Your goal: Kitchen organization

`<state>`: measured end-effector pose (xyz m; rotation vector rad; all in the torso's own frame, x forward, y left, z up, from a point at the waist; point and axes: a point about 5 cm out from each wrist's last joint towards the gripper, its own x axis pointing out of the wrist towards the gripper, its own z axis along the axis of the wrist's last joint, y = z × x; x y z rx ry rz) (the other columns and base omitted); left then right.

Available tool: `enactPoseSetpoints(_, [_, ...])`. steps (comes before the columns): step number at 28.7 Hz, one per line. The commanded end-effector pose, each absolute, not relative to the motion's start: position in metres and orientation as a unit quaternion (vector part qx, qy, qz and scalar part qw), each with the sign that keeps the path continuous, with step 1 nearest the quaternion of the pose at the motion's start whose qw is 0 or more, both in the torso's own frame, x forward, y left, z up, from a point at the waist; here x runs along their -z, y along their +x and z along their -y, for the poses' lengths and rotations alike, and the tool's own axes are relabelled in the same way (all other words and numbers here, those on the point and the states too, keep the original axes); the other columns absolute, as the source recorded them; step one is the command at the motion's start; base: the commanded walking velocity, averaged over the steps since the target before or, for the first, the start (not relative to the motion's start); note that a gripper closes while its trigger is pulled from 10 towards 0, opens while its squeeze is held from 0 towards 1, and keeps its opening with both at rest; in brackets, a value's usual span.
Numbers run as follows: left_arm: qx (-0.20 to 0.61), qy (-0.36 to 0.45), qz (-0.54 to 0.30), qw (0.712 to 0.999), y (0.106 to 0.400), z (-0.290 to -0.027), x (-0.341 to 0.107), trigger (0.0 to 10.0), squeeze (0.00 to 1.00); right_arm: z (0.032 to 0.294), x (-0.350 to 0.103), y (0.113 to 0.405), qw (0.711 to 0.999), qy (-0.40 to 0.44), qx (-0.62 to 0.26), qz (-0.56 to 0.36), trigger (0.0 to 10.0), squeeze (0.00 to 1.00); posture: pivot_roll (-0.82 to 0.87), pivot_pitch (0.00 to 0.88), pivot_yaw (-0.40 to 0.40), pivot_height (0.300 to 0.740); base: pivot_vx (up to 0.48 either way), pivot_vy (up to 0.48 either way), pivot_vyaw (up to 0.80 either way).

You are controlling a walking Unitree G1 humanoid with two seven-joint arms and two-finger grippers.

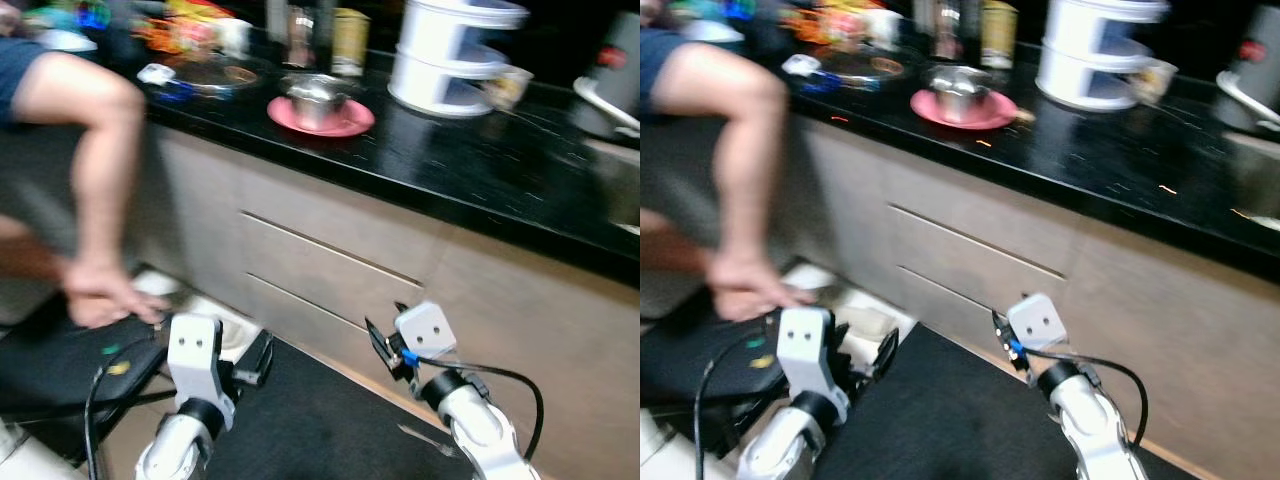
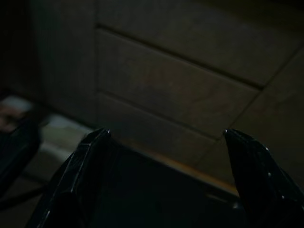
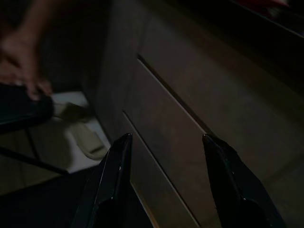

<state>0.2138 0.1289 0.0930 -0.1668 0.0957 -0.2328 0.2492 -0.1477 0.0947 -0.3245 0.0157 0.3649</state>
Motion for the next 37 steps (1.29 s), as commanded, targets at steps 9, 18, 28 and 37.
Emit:
enactPoseSetpoints(9, [0.118, -0.043, -0.085, 0.988, 0.21, -0.123, -0.057, 10.0, 0.0, 0.151, -0.058, 0.247, 0.966, -0.187, -0.171, -0.045, 10.0, 0.0, 0.14, 0.0, -0.105, 0.74, 0.0, 0.0, 0.06])
enactPoseSetpoints(18, [0.132, -0.052, -0.112, 0.984, 0.217, -0.12, -0.029, 10.0, 0.0, 0.149, -0.029, 0.246, 0.961, -0.204, -0.173, -0.074, 10.0, 0.0, 0.12, 0.0, -0.098, 0.74, 0.0, 0.0, 0.0])
enactPoseSetpoints(28, [0.143, -0.051, -0.122, 0.981, 0.233, -0.126, -0.019, 10.0, 0.0, 0.15, -0.02, 0.253, 0.962, -0.205, -0.163, -0.081, 10.0, 0.0, 0.11, 0.0, -0.083, 0.74, 0.0, 0.0, 0.0])
enactPoseSetpoints(37, [0.131, -0.025, -0.098, 0.986, 0.239, -0.133, -0.022, 10.0, 0.0, 0.156, -0.021, 0.256, 0.961, -0.214, -0.162, -0.073, 10.0, 0.0, 0.12, 0.0, -0.075, 0.74, 0.0, 0.0, 0.0])
